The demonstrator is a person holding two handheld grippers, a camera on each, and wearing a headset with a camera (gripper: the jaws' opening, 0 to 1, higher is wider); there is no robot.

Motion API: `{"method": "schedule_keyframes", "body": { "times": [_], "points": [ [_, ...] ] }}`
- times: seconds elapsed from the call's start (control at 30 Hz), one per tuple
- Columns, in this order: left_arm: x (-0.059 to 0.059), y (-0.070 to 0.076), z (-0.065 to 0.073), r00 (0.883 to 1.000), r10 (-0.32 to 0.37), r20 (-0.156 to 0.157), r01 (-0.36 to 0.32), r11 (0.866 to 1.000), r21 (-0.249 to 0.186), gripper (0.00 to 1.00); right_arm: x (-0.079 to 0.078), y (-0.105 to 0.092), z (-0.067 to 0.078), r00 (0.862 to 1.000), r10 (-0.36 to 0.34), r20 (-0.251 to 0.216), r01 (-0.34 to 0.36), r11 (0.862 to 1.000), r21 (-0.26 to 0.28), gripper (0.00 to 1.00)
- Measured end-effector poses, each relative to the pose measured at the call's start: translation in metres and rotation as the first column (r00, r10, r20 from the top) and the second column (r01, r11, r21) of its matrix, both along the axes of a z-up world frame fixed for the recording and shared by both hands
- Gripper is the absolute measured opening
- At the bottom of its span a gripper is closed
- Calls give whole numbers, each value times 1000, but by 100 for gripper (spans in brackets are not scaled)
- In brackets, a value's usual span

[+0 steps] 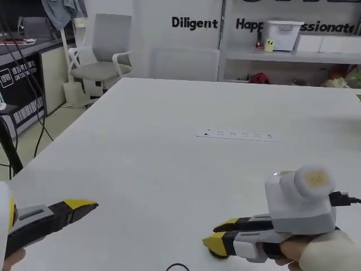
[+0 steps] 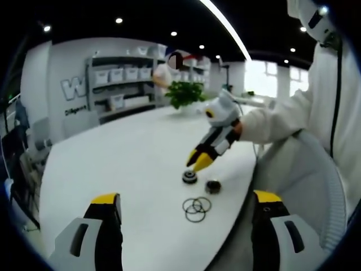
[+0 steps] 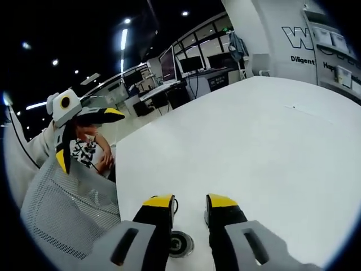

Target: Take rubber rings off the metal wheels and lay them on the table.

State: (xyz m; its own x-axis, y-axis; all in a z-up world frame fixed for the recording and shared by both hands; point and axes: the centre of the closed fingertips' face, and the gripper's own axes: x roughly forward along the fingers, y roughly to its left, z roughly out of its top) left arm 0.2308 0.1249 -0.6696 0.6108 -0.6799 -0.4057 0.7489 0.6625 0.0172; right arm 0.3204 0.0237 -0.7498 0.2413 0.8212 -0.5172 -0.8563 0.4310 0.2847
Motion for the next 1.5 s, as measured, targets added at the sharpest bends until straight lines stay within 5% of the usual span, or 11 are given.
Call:
{"method": "schedule_keyframes", "body": {
  "times": [0.43,0.8,0.9,1.03,1.23,1.5],
  "points": [
    [41,-33,35,988,-140,73,135,989,59,95,21,-21,1,996,-87,-10,87,996,12,21],
    [89,-72,60,967,-206,150,207,978,7,93,36,-41,-1,989,-144,-16,145,989,38,20],
    [105,-84,53,963,-207,174,214,977,-24,85,34,-43,-4,992,-127,-14,127,990,56,20],
    [121,-98,29,966,-201,165,212,976,-52,71,28,-41,-11,996,-87,-12,88,995,55,22],
    [121,-112,-5,953,-237,189,239,971,13,64,25,-40,-18,999,-50,7,50,998,46,22],
    [116,-123,-44,949,-273,157,269,962,50,53,16,-40,-37,1000,8,12,-8,1000,14,26]
  ]
}}
